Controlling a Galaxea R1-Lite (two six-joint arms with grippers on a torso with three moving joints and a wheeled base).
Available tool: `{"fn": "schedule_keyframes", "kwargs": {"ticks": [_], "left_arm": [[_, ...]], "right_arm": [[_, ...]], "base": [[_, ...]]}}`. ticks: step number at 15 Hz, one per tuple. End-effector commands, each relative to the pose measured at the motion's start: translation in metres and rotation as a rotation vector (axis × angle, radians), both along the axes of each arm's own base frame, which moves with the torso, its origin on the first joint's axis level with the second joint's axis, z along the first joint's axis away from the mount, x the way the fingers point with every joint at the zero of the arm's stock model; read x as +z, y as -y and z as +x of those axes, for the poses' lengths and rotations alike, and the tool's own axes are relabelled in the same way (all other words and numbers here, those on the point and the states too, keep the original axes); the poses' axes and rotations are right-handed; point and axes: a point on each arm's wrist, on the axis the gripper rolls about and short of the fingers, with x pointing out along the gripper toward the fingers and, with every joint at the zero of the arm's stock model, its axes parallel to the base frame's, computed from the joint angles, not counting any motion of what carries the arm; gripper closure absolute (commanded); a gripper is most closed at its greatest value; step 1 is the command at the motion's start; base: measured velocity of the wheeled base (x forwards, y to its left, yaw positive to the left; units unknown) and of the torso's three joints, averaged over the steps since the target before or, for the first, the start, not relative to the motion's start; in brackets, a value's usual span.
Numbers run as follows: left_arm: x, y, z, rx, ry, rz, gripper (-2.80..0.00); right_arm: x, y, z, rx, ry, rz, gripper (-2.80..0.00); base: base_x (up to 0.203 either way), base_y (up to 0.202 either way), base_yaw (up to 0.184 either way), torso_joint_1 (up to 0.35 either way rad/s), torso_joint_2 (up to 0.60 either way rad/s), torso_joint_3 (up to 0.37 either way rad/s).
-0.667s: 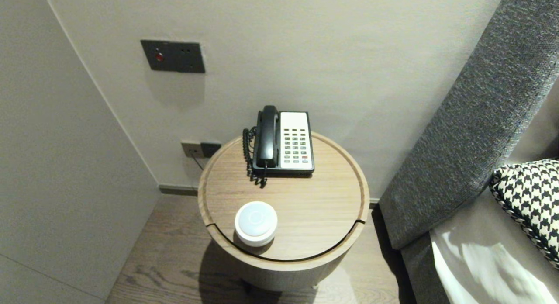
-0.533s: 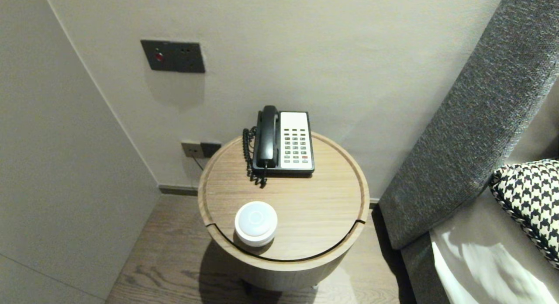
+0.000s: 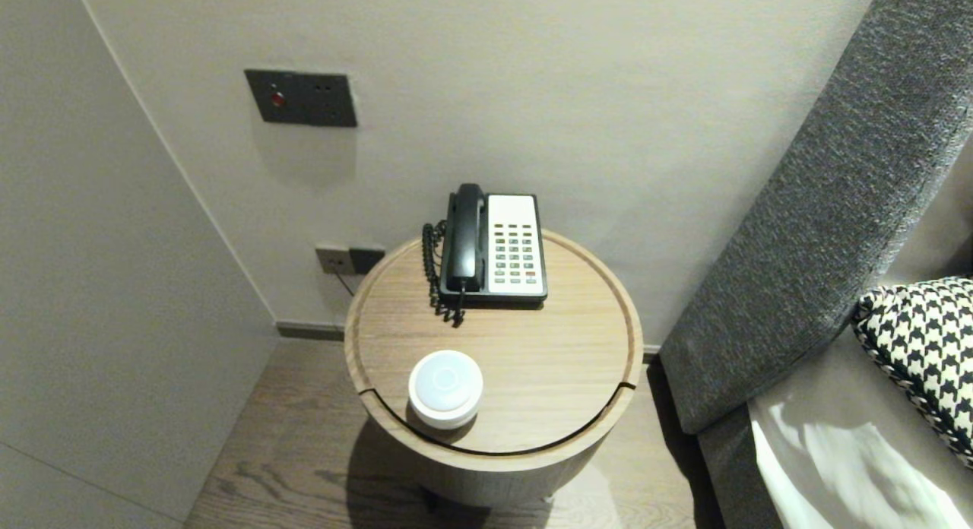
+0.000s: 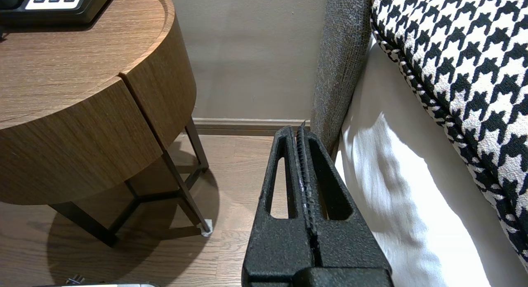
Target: Open the nightstand drawer
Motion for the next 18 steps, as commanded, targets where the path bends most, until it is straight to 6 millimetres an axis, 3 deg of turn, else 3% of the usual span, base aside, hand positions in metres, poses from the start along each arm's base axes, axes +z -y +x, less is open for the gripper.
{"fn": "schedule_keyframes", "kwargs": {"ticks": [1,10,18], "left_arm": [[0.000,0.000,0.000,-0.001,0.002,0.003,0.00],[0.003,0.000,-0.002,-0.009,-0.024,0.007,0.00],[0.054,0.000,-0.001,-0.020,-0.069,0.005,0.00]], "right_arm": [[-0.011,0.000,0.003,0.000,-0.040,0.000,0.00],[-0.011,0.000,0.003,0.000,-0.038,0.000,0.00],[-0.011,0.000,0.003,0.000,-0.040,0.000,0.00]], "base": [[0.000,0.000,0.000,0.000,0.00,0.000],[0.000,0.000,0.000,0.000,0.00,0.000],[0.000,0.000,0.000,0.000,0.00,0.000]]}}
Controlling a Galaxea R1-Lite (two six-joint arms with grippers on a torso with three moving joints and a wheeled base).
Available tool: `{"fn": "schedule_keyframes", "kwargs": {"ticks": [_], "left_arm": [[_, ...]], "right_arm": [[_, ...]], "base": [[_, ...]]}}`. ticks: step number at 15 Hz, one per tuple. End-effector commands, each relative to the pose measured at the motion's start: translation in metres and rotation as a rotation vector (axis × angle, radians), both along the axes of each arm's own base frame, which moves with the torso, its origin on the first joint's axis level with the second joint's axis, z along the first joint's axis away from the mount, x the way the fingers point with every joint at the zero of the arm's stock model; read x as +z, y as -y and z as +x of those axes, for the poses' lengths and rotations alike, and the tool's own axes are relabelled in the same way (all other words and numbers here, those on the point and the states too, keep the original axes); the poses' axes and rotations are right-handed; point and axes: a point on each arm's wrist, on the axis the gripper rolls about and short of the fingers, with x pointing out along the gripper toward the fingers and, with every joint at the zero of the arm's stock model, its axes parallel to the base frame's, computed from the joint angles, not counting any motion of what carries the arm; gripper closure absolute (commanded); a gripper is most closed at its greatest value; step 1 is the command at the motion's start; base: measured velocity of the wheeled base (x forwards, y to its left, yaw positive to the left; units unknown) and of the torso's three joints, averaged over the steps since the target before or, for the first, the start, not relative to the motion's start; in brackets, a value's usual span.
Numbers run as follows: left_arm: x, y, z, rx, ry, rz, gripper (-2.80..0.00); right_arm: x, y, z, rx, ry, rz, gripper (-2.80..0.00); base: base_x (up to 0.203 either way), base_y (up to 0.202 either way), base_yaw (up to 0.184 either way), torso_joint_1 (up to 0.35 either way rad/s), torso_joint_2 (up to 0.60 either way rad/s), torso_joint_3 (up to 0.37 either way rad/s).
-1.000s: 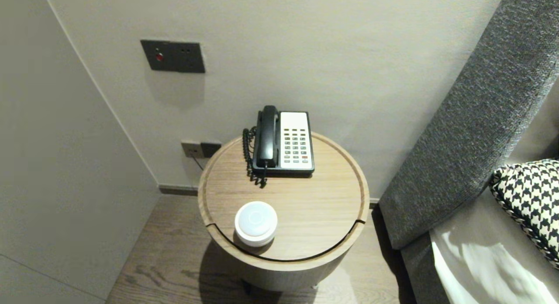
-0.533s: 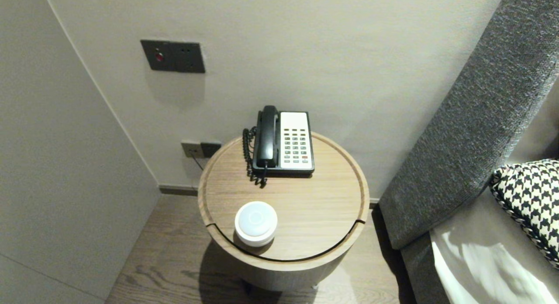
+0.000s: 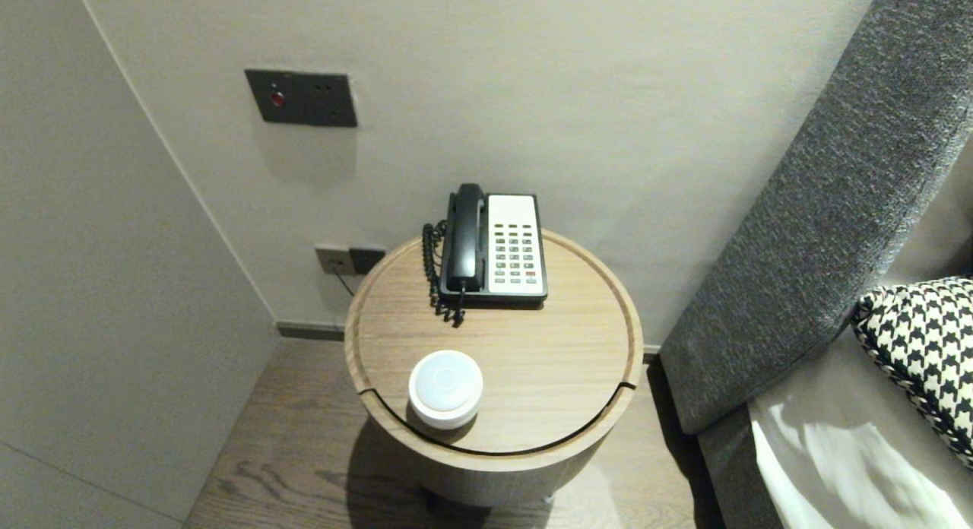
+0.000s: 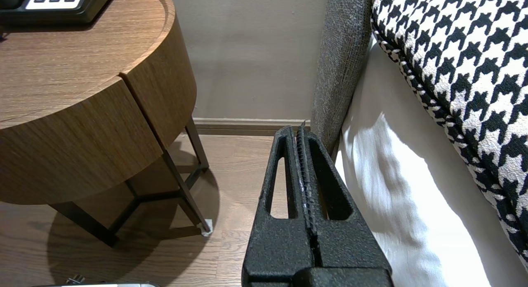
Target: Open the nightstand drawer
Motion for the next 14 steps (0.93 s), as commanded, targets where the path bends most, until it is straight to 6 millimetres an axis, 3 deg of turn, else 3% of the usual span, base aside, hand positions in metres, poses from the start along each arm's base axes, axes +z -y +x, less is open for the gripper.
{"fn": "schedule_keyframes", "kwargs": {"ticks": [1,3,5,7,9,12,14], "left_arm": [[0.023,0.000,0.010,0.001,-0.053,-0.001,0.00],[0.055,0.000,0.031,0.009,-0.140,-0.003,0.00],[0.099,-0.001,0.052,0.028,-0.188,-0.002,0.00],[0.126,-0.002,0.072,0.036,-0.292,-0.003,0.00],[0.133,-0.002,0.095,0.042,-0.417,-0.025,0.00],[0.129,0.002,0.137,0.028,-0.598,-0.106,0.00],[0.127,0.018,0.164,-0.037,-0.714,-0.199,0.00]], "right_arm": [[-0.011,0.000,0.003,0.000,-0.038,0.000,0.00],[-0.011,0.000,0.003,0.000,-0.040,0.001,0.00],[-0.011,0.000,0.003,0.000,-0.040,0.001,0.00],[-0.011,0.000,0.003,0.000,-0.037,0.001,0.00],[-0.011,0.000,0.003,0.000,-0.040,0.000,0.00],[-0.011,0.000,0.003,0.000,-0.038,0.001,0.00],[-0.011,0.000,0.003,0.000,-0.038,0.000,0.00]], "base": [[0.000,0.000,0.000,0.000,0.00,0.000],[0.000,0.000,0.000,0.000,0.00,0.000],[0.000,0.000,0.000,0.000,0.00,0.000],[0.000,0.000,0.000,0.000,0.00,0.000],[0.000,0.000,0.000,0.000,0.00,0.000],[0.000,0.000,0.000,0.000,0.00,0.000],[0.000,0.000,0.000,0.000,0.00,0.000]]}}
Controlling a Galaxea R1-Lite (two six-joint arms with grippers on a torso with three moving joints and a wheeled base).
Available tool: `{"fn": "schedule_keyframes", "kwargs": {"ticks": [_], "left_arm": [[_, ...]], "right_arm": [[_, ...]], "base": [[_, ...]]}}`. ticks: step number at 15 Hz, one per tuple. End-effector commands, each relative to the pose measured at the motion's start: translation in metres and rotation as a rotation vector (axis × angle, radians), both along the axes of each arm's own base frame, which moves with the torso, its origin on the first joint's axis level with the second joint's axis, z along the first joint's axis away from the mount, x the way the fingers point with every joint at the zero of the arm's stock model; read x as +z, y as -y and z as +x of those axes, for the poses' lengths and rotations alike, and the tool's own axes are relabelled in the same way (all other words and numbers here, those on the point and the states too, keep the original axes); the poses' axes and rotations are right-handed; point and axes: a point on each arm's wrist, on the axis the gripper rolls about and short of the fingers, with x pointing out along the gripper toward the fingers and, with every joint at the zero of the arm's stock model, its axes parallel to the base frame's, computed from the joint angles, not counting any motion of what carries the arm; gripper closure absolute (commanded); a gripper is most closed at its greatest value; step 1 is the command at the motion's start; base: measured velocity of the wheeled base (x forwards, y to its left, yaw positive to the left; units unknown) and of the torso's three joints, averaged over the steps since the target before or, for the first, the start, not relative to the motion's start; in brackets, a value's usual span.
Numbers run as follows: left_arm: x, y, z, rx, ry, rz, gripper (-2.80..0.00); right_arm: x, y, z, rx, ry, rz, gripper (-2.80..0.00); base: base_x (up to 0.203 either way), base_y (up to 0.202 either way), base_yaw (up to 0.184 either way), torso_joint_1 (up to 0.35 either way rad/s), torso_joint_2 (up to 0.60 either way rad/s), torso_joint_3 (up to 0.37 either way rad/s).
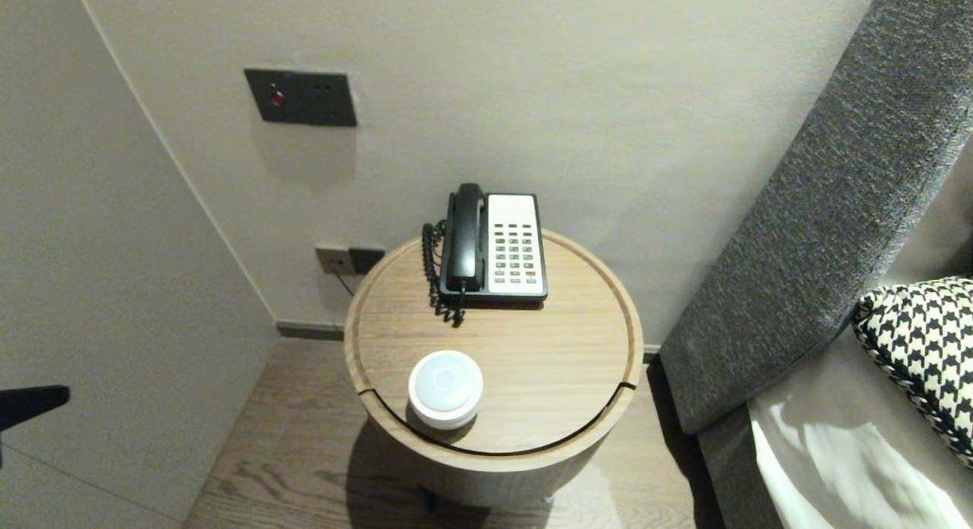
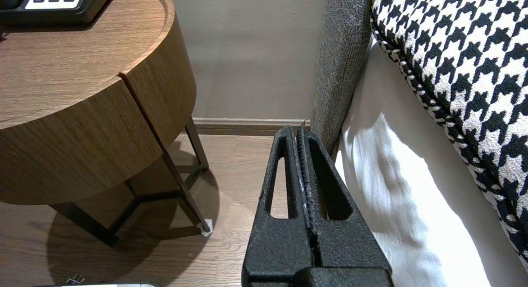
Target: Open the nightstand drawer
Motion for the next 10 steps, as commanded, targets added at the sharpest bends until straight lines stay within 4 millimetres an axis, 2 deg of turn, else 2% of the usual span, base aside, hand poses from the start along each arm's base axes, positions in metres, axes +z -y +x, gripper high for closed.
{"fn": "schedule_keyframes", "kwargs": {"ticks": [1,4,7,10], "left_arm": [[-0.005,0.022,0.044,-0.053,-0.174,-0.093,0.00],[-0.012,0.041,0.070,-0.073,-0.288,-0.165,0.00],[-0.021,0.055,0.089,-0.125,-0.375,-0.354,0.00],[-0.037,0.070,0.104,-0.161,-0.401,-0.381,0.00]], "right_arm": [[-0.011,0.000,0.003,0.000,-0.038,0.000,0.00],[-0.011,0.000,0.003,0.000,-0.039,0.001,0.00],[-0.011,0.000,0.003,0.000,-0.039,0.001,0.00],[-0.011,0.000,0.003,0.000,-0.040,0.001,0.00]], "base": [[0.000,0.000,0.000,0.000,0.00,0.000],[0.000,0.000,0.000,0.000,0.00,0.000],[0.000,0.000,0.000,0.000,0.00,0.000],[0.000,0.000,0.000,0.000,0.00,0.000]]}}
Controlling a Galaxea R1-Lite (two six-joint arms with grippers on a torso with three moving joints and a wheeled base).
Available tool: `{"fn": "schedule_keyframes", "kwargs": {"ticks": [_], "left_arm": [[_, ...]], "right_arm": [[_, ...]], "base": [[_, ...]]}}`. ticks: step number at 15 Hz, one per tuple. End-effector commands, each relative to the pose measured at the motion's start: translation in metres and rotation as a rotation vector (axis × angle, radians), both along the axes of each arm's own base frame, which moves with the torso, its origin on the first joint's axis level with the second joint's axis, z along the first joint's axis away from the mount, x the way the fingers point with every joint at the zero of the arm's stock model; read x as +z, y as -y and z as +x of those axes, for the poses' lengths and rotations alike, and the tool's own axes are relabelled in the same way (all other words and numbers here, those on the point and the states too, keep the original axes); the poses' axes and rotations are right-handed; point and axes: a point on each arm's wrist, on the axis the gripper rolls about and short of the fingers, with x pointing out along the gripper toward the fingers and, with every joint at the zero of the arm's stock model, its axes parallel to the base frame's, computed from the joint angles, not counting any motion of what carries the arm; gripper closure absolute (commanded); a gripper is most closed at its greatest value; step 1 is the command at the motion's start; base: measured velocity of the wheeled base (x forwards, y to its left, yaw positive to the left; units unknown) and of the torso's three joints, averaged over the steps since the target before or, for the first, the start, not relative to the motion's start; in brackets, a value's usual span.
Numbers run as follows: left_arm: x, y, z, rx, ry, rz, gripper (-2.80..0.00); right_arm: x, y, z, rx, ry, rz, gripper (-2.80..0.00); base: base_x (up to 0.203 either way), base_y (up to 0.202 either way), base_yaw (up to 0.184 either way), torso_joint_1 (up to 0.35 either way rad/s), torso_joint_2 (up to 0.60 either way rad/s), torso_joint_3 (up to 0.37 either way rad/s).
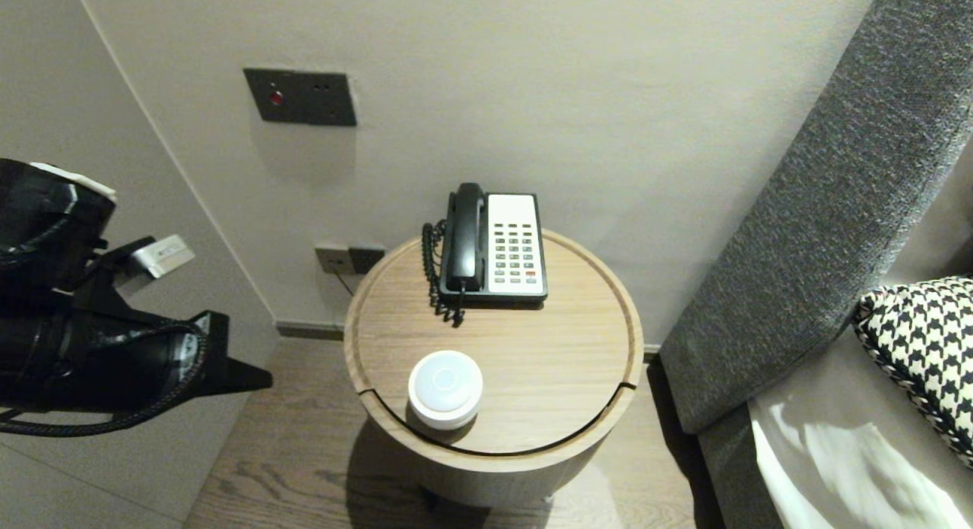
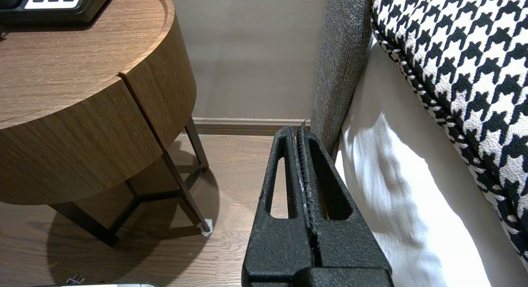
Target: Open the nightstand drawer
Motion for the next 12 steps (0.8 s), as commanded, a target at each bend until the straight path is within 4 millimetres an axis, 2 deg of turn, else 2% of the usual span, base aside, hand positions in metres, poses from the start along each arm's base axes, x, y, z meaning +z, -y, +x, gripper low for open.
{"fn": "schedule_keyframes", "kwargs": {"ticks": [1,8,12], "left_arm": [[-0.019,0.016,0.019,-0.016,-0.044,-0.012,0.00],[-0.056,0.058,0.050,-0.028,-0.056,-0.073,0.00],[-0.065,0.067,0.054,-0.027,-0.059,-0.074,0.00]], "right_arm": [[-0.011,0.000,0.003,0.000,-0.039,0.001,0.00],[-0.011,0.000,0.003,0.000,-0.039,0.000,0.00],[-0.011,0.000,0.003,0.000,-0.039,0.000,0.00]], "base": [[0.000,0.000,0.000,0.000,0.00,0.000],[0.000,0.000,0.000,0.000,0.00,0.000],[0.000,0.000,0.000,0.000,0.00,0.000]]}}
